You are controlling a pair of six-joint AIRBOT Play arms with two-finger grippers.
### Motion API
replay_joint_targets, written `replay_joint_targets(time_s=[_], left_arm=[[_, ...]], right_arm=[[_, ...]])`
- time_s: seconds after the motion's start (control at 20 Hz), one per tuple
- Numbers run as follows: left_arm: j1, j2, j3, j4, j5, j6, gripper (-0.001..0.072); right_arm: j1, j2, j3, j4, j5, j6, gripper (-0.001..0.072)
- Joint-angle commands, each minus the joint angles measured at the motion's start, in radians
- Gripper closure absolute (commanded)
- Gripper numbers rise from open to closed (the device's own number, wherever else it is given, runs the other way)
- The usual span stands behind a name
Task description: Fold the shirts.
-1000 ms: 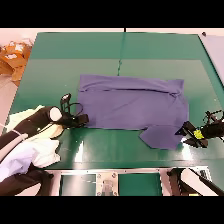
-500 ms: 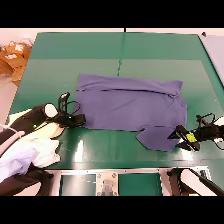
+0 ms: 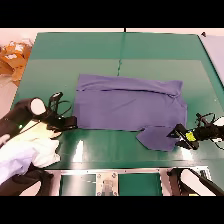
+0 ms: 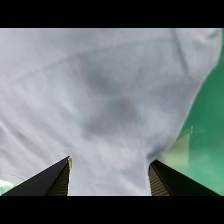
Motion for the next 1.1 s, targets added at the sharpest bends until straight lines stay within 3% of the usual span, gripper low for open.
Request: replay_joint_targets(time_s=[0.0,0.25,0.35,0.6,0.65,0.7,0.9,1.05], left_arm=[[-0.048,0.092,-0.126,-0.045,0.191,-0.167,0.0177],[-0.225,0.090,-0.264,-0.069,0.607,-0.349,0.0178],[-0.232,0.053,-0.279,-0.073,0.661,-0.386,0.0179],[-0.232,-0.052,-0.261,-0.184,0.730,-0.353,0.0180],[-0.232,-0.052,-0.251,-0.183,0.735,-0.345,0.0392],[-0.232,-0.052,-0.241,-0.183,0.736,-0.304,0.0686],[-0.232,-0.052,-0.219,-0.180,0.710,-0.250,0.0683],[-0.228,-0.051,-0.218,-0.180,0.661,-0.232,0.0683]], right_arm=[[0.000,-0.001,0.000,0.011,-0.035,-0.002,0.0156],[0.001,-0.001,0.000,0.037,-0.052,-0.002,0.0156],[0.001,-0.001,0.000,0.037,-0.052,-0.002,0.0156],[0.002,-0.001,-0.013,0.069,-0.051,-0.003,0.0156],[0.002,-0.001,-0.022,0.072,-0.052,-0.006,0.0156],[0.002,-0.001,-0.034,0.083,-0.054,-0.007,0.0156],[0.002,-0.001,-0.061,0.117,-0.071,-0.016,0.0157],[0.002,0.000,-0.063,0.140,-0.001,-0.069,0.0159]])
